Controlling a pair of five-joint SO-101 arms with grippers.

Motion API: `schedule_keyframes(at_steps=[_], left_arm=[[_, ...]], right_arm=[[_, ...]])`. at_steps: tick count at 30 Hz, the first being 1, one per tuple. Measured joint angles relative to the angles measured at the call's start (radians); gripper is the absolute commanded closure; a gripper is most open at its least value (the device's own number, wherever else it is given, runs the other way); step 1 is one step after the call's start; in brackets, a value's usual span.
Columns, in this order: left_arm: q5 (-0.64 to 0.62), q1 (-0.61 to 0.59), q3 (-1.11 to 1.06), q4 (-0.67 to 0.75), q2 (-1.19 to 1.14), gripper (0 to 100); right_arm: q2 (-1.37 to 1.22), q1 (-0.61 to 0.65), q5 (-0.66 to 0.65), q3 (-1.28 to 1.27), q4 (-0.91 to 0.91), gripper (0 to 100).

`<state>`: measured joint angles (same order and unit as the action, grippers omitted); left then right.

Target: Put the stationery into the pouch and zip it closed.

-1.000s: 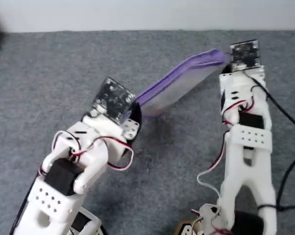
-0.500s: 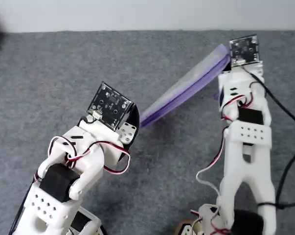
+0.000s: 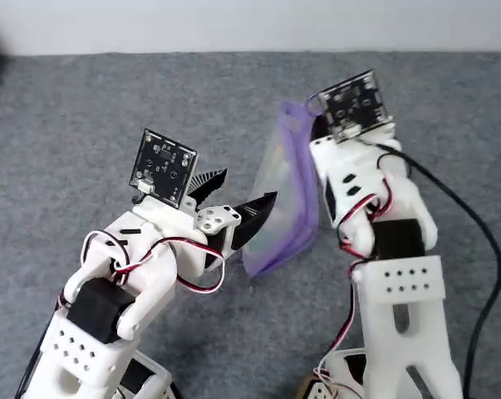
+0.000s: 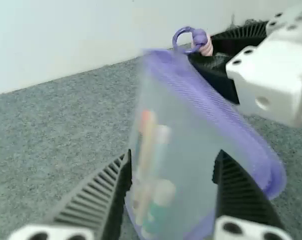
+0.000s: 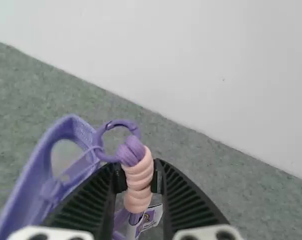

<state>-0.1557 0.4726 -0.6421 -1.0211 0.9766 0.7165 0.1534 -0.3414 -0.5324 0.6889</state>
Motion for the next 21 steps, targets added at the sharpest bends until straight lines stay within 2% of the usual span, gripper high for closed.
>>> schedule_keyframes(at_steps=[7,14,21], left_arm=[[-0.003,0.002,0.046,0.0,0.0,74],[-0.003,0.1,0.115,-0.069,0.0,74],[-0.006,0.166,0.124,-0.072,-0.005,74]], right_arm=[[0.04,0.051,-0.012,0.0,0.041,99.1],[0.04,0.055,-0.035,0.0,0.041,99.1],[0.04,0.094,-0.037,0.0,0.041,99.1]])
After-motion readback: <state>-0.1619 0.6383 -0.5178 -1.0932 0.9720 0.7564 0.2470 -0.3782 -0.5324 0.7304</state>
